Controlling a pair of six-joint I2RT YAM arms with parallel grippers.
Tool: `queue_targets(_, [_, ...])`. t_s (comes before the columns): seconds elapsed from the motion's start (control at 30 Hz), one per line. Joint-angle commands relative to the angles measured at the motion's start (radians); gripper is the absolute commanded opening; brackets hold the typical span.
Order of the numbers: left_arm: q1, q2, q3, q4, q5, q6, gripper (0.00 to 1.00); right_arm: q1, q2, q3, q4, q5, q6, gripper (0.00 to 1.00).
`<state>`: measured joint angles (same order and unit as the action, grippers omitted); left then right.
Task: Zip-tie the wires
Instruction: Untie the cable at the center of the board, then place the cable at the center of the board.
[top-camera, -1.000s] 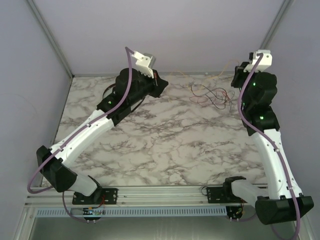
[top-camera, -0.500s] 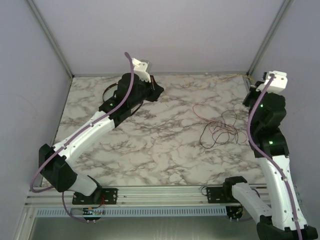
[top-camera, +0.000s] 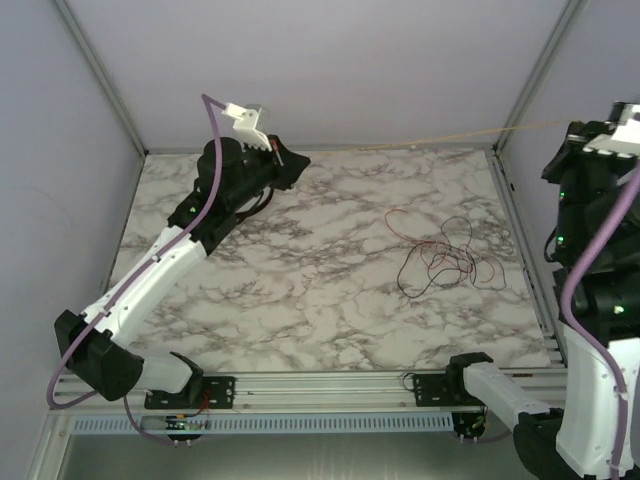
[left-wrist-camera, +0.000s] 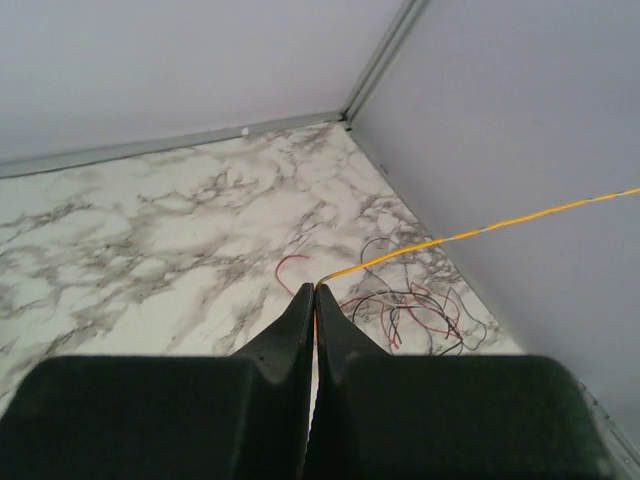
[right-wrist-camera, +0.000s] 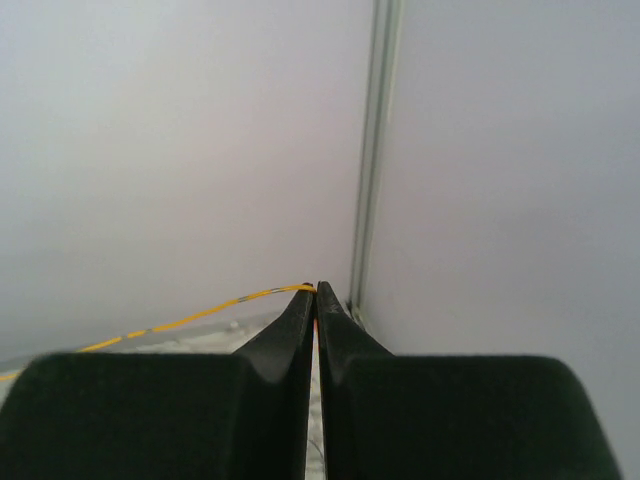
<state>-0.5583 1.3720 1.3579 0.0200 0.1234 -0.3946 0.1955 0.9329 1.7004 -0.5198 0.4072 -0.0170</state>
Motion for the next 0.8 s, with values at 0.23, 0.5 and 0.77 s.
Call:
queue_targets(0.23, [0.009, -0.088, -0.065, -0.022, -0.01, 0.027, 0.0, 0.004, -0.076, -0.113, -0.106, -0.265, 0.119, 0.0])
queue_targets(0.5, [0.048, -0.218, -0.057, -0.406, -0.262, 0.169, 0.0, 0.004, -0.161, -0.475, -0.17, -0.36, 0.217, 0.0])
queue_targets(0.77, [0.07, -0.249, -0.165, -0.634, -0.387, 0.168, 0.0, 0.024, -0.127, -0.596, -0.311, -0.276, 0.286, 0.0])
